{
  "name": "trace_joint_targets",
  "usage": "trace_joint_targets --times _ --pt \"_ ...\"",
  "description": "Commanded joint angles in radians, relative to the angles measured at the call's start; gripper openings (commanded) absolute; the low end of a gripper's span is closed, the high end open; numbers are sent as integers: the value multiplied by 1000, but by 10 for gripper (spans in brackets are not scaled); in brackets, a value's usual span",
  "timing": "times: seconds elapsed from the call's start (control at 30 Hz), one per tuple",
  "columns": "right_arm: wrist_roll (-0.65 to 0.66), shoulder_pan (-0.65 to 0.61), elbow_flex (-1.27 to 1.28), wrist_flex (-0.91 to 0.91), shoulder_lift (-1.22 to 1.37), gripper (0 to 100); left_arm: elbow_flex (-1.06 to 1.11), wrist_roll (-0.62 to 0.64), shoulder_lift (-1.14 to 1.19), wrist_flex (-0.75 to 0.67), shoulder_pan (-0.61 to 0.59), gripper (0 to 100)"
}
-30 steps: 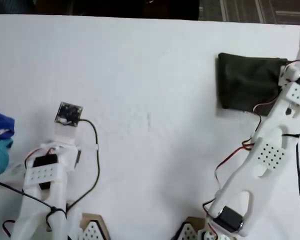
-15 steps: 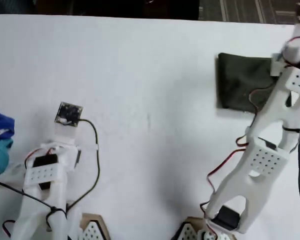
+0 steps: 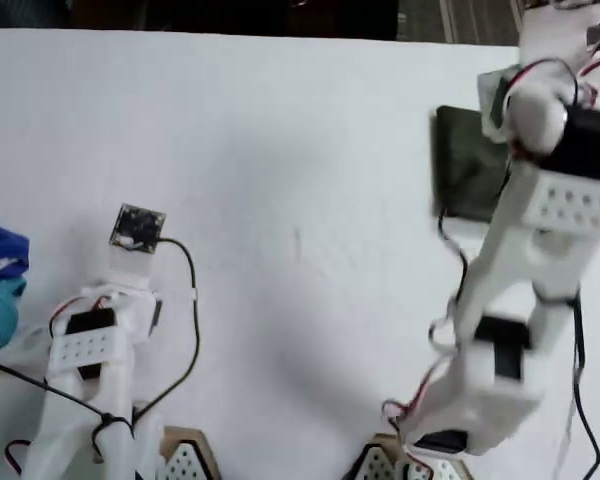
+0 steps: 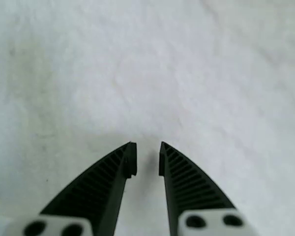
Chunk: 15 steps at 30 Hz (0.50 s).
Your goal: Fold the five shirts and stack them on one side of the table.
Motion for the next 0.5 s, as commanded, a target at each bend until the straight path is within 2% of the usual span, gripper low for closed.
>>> trace_joint_targets --times 0.0,0.1,0.3,0.47 --pt "-8 -62 427 21 -334 174 -2 -5 -14 -17 -3 102" --pt "-8 -124 853 -38 -509 173 -2 -5 -14 -17 -3 102" --pt "0 -147 1663 -470 -817 173 -2 -5 -14 -17 -3 102" --pt "2 -150 2093 -733 -1029 173 -2 -5 -14 -17 -3 102"
